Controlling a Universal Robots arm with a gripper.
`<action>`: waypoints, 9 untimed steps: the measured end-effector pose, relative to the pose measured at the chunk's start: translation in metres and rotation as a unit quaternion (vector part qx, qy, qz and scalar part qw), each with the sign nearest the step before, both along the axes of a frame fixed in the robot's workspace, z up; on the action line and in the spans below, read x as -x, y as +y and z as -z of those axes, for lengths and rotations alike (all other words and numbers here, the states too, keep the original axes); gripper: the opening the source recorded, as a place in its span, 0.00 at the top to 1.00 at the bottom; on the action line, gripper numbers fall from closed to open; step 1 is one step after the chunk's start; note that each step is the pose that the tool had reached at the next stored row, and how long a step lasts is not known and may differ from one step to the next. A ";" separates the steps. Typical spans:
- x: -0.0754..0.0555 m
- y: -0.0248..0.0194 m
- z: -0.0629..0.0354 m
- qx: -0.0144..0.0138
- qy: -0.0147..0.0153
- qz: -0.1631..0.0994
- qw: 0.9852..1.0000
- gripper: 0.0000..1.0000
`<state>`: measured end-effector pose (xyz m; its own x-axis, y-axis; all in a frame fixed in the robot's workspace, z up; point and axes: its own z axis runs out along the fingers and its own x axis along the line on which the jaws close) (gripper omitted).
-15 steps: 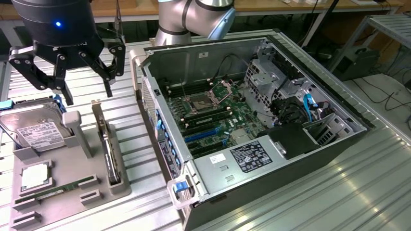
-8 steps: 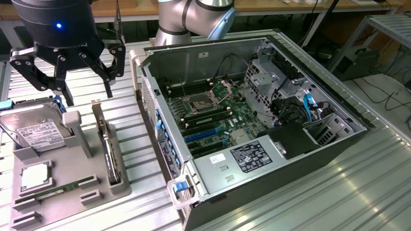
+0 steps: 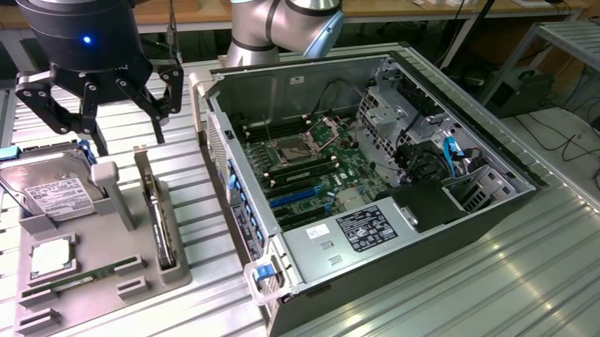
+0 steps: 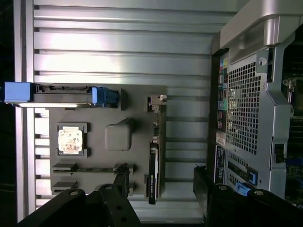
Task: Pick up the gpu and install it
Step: 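Pick up the gpu and move the gpu toward the slot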
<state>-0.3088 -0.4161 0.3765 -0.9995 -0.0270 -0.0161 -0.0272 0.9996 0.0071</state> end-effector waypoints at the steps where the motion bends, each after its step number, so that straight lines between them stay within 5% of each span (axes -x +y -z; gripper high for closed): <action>1: 0.000 0.0000 0.0005 0.000 0.000 0.000 1.000 0.34; 9: 0.000 -0.0001 0.0017 0.000 0.000 -0.001 1.000 0.34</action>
<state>-0.3088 -0.4162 0.3748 -0.9995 -0.0287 -0.0160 -0.0288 0.9996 0.0070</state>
